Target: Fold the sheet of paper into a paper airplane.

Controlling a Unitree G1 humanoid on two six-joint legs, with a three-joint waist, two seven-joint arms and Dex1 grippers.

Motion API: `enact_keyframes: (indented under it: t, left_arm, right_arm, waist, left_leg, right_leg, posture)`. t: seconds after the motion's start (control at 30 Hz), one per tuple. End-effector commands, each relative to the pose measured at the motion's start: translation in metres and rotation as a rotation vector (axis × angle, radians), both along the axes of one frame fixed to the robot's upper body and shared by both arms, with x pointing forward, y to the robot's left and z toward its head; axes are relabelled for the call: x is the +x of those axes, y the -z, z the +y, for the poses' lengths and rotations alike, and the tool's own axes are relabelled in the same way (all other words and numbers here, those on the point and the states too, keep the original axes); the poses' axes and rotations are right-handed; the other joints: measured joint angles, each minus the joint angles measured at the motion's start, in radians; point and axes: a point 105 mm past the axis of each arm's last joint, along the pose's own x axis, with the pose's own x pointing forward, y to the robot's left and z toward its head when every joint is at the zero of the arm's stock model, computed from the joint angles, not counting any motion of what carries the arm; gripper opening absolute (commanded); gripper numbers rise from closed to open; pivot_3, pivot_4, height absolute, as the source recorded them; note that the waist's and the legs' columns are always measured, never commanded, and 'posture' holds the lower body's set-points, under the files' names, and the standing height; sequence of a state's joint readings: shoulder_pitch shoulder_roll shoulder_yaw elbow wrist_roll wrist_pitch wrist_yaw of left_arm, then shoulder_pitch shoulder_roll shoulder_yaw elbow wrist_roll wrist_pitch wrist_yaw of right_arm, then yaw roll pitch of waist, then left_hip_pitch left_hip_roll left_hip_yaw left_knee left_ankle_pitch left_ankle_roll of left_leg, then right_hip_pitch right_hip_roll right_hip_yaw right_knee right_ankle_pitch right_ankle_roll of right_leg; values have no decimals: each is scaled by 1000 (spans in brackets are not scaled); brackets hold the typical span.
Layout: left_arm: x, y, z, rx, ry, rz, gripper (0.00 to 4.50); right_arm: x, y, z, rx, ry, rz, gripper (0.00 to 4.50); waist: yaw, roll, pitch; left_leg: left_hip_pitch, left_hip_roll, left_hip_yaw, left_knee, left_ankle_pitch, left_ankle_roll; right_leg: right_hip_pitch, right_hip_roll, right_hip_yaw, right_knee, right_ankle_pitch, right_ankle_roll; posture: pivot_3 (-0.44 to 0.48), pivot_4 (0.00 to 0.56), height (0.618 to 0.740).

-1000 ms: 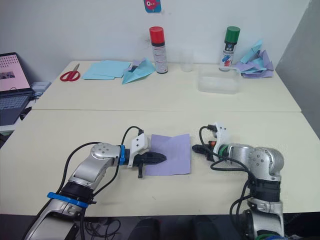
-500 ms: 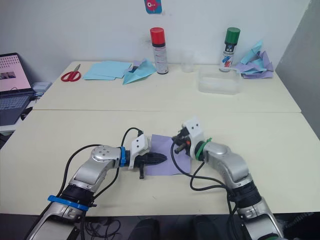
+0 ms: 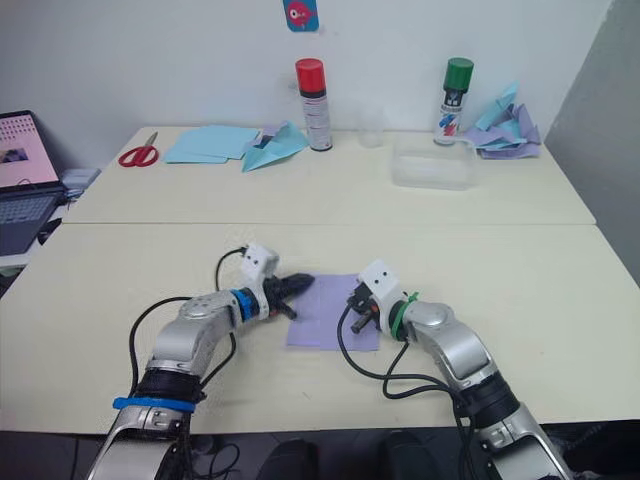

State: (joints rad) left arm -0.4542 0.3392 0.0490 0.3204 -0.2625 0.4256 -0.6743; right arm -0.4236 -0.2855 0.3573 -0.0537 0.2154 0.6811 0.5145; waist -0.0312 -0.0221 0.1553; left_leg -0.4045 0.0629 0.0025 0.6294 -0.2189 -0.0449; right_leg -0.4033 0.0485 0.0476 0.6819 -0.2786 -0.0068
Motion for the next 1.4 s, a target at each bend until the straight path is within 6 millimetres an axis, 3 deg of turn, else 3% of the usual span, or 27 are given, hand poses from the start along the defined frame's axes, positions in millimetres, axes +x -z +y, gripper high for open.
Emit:
enact_keyframes:
  t: [0.03, 0.17, 0.23, 0.33, 0.53, 0.67, 0.8, 0.93, 1.07, 1.27, 1.4]
  left_arm:
    - [8, -12, 16, -20, -107, -66, 0]
    - [-5, -60, -6, -138, 21, -241, 0]
    - [-19, -69, -21, -139, 126, -263, 0]
    - [-41, -54, -39, -36, 255, -250, 0]
    - [-60, 9, -49, 149, 321, -72, 0]
    - [-57, 20, -50, 196, 320, -51, 0]
    - [-67, 43, -52, 255, 398, 13, 0]
    - [-68, 47, -49, 259, 404, 25, 0]
    - [-67, 46, -50, 243, 399, 23, 0]
    - [-62, 41, -53, 225, 395, 11, 0]
    - [-62, 40, -53, 221, 394, 8, 0]
  right_arm:
    - [-4, 19, -6, -45, 9, 65, 27]
    - [-2, 18, -6, -39, 11, 56, 27]
    - [0, 16, -5, -32, 9, 55, 27]
    - [-1, 14, -1, -18, -10, 60, 27]
    - [2, 14, 0, -15, -2, 56, 27]
    - [7, 13, -5, -17, 22, 48, 27]
    - [24, 13, -24, 6, 179, 61, 27]
    - [46, 4, -53, 21, 366, 4, 27]
    - [51, -4, -64, 28, 393, -16, 27]
    - [45, -35, -50, 169, 283, -53, 27]
    - [38, -46, -48, 243, 239, 12, 929]
  waist:
    - [0, 0, 0]
    - [0, -1, 1]
    - [-1, -1, 1]
    - [-2, -1, 0]
    - [-5, -1, 1]
    - [-4, -2, 0]
    - [-3, -2, -3]
    - [0, -3, -5]
    - [-1, -3, -5]
    - [0, -3, -5]
    - [0, -3, -5]
  left_leg:
    - [0, 0, 0, 0, 0, 0]
    - [-1, 0, 0, 0, 0, 0]
    - [-2, 0, 0, 0, 0, 0]
    - [0, 0, 1, 0, 0, 0]
    - [4, 1, 4, -2, 0, 0]
    - [4, 1, 4, -1, 0, 0]
    - [5, 0, 6, -1, 0, 0]
    - [5, -1, 9, -1, 0, 0]
    - [5, -1, 14, -1, 0, 0]
    - [5, -1, 15, -1, 0, 0]
    - [5, -1, 16, -1, 0, 0]
  right_leg:
    - [0, 0, 0, 0, 0, 0]
    - [-1, 0, 0, 0, 0, 0]
    - [-1, 0, 0, 0, 0, 0]
    - [0, 0, 2, 0, 0, 0]
    - [0, 0, 6, 0, 0, 0]
    - [0, 0, 6, 1, 0, 0]
    - [1, 0, 7, 1, 1, 0]
    - [1, 0, 11, 1, 2, 1]
    - [0, -1, 18, -1, 2, 2]
    - [-1, -1, 19, -1, 2, 3]
    - [-1, -1, 20, -1, 3, 4]
  posture:
    - [0, 150, 740]
    - [0, 150, 740]
    - [0, 150, 740]
    - [0, 150, 740]
    - [0, 150, 740]
    - [0, 150, 740]
    - [0, 150, 740]
    - [0, 150, 740]
    - [0, 150, 740]
    - [0, 150, 740]
    - [0, 150, 740]
